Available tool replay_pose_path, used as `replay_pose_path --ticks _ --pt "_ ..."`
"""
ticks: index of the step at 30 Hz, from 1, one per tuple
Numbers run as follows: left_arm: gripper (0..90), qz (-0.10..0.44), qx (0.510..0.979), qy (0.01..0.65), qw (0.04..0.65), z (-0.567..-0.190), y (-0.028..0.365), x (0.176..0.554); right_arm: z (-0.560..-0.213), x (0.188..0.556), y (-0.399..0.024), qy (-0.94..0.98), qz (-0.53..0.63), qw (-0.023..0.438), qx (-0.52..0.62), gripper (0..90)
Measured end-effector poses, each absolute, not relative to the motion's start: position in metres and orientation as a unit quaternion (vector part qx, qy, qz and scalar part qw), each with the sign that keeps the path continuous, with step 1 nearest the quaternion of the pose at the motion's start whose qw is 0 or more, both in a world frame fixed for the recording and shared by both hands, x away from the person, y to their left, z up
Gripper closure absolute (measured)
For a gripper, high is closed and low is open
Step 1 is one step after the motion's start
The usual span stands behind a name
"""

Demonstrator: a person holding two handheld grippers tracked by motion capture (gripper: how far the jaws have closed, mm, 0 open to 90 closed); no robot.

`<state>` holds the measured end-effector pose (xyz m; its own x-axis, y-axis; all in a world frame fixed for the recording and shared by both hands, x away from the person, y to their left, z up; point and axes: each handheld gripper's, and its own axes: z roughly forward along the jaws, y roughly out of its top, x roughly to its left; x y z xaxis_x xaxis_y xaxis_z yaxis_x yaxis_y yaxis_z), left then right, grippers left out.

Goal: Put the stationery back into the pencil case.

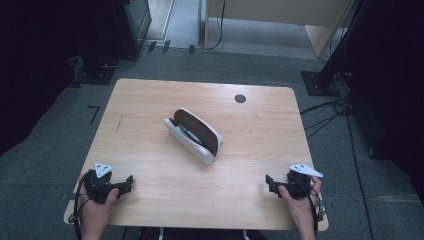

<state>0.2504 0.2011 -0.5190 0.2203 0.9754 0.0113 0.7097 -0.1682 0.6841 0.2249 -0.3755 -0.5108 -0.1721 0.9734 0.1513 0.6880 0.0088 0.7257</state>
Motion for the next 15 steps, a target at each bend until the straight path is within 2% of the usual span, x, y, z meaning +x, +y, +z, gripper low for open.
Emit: replay_pose_path --ticks 15 --pt "0.0 0.234 0.728 0.579 0.284 -0.519 0.201 0.250 -0.524 0.206 -0.401 0.666 0.316 0.228 0.635 0.0"
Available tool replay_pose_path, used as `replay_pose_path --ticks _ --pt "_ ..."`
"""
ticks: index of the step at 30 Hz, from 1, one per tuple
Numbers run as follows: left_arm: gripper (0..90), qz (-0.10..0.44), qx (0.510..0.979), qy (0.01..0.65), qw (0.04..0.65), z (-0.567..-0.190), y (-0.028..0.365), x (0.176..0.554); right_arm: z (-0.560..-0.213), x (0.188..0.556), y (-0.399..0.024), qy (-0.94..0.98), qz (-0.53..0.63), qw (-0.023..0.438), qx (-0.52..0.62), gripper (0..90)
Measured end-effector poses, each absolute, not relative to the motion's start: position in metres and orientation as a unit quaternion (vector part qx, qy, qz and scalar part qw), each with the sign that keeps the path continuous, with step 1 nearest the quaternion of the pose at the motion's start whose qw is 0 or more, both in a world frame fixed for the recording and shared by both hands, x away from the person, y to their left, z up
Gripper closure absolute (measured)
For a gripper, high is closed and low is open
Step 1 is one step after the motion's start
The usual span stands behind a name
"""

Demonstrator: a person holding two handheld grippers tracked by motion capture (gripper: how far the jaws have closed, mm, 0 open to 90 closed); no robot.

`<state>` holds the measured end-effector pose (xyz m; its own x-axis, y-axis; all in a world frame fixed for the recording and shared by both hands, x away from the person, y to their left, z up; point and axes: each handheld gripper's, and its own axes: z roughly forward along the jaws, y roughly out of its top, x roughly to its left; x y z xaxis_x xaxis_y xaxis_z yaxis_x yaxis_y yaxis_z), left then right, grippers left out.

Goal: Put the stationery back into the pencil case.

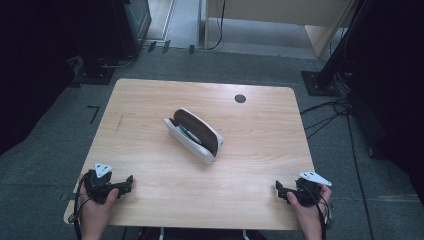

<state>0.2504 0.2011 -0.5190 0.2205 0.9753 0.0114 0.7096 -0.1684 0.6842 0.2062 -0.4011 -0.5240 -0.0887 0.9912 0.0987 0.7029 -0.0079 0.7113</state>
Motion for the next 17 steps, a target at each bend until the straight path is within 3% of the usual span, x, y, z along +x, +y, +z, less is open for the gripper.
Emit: replay_pose_path --ticks 4,17 --pt "0.0 0.234 0.728 0.579 0.284 -0.5190 0.2011 0.2504 -0.5265 0.2017 -0.4054 0.672 0.289 0.254 0.633 0.0" --pt "0.0 0.234 0.728 0.579 0.284 -0.5190 0.2012 0.2504 -0.5266 0.2036 -0.4091 0.677 0.292 0.250 0.627 0.0"
